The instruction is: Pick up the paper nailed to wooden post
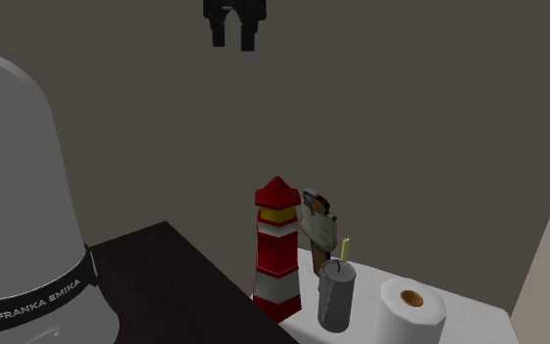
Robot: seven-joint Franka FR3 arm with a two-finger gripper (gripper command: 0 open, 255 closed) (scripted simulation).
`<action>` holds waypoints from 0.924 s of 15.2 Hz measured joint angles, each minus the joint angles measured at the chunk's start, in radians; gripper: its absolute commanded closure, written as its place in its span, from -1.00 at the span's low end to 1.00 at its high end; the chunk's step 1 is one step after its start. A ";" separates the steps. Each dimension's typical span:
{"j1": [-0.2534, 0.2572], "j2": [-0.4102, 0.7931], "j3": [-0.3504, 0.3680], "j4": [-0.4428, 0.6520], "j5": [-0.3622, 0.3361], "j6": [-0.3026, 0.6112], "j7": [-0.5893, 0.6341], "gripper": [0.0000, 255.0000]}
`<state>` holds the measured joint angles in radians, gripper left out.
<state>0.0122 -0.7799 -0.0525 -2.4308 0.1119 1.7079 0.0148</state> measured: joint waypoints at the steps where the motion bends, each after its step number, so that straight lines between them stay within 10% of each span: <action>1: 0.000 0.000 0.000 0.000 0.000 0.000 0.000 -1.00; 14: 0.051 -0.160 -0.286 -0.398 -0.336 0.360 -0.736 -1.00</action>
<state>0.0632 -0.9396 -0.3385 -2.8287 -0.2242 2.0683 -0.7209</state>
